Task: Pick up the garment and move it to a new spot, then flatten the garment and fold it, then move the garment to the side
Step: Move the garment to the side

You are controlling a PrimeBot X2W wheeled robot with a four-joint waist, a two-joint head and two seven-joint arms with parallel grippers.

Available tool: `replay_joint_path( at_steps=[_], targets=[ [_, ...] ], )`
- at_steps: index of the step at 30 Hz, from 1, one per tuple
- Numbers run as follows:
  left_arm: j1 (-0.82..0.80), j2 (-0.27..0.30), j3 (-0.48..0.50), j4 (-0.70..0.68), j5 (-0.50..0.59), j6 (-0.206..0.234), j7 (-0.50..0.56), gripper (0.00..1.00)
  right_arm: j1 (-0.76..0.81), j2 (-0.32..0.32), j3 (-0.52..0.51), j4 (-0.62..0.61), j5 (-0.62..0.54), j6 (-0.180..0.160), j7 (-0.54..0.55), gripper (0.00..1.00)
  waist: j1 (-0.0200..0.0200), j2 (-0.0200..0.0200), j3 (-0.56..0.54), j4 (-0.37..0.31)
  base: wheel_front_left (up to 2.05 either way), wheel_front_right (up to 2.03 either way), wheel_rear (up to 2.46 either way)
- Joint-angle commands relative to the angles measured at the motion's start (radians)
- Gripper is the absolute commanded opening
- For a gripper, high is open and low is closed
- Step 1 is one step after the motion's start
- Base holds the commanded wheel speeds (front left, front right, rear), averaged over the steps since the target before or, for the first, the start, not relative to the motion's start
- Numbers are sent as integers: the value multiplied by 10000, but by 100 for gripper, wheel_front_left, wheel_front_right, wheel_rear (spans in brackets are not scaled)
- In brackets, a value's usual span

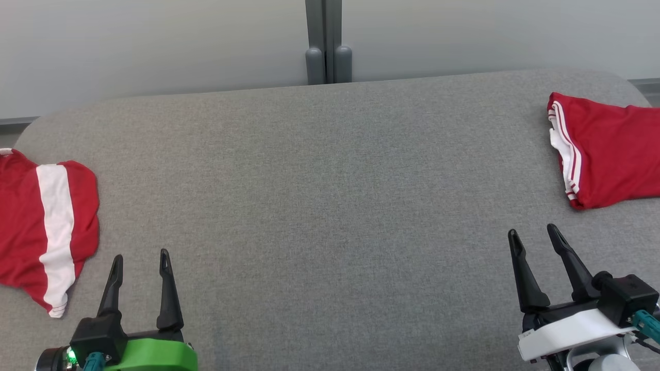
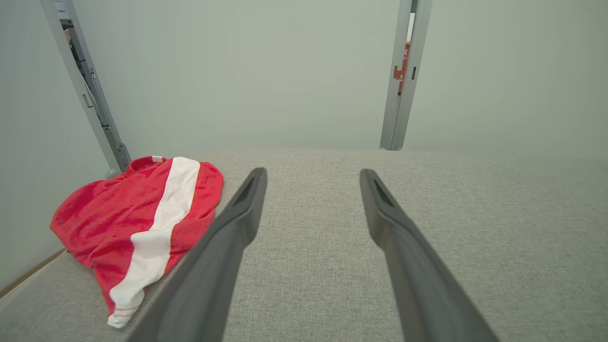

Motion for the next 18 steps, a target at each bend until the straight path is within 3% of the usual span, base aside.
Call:
replay_joint_path(
  at_steps=[1, 18],
  targets=[
    [165, 0, 50, 27, 96, -43, 2, 100, 136, 38, -73, -52, -91, -12, 19, 100, 1, 0, -57, 13, 0, 0, 0],
    [302, -35, 241, 91, 212, -225, 2, 100, 325, 285, -297, 7, -224, -12, 68, 100, 1, 0, -281, 21, 0, 0, 0]
  ],
)
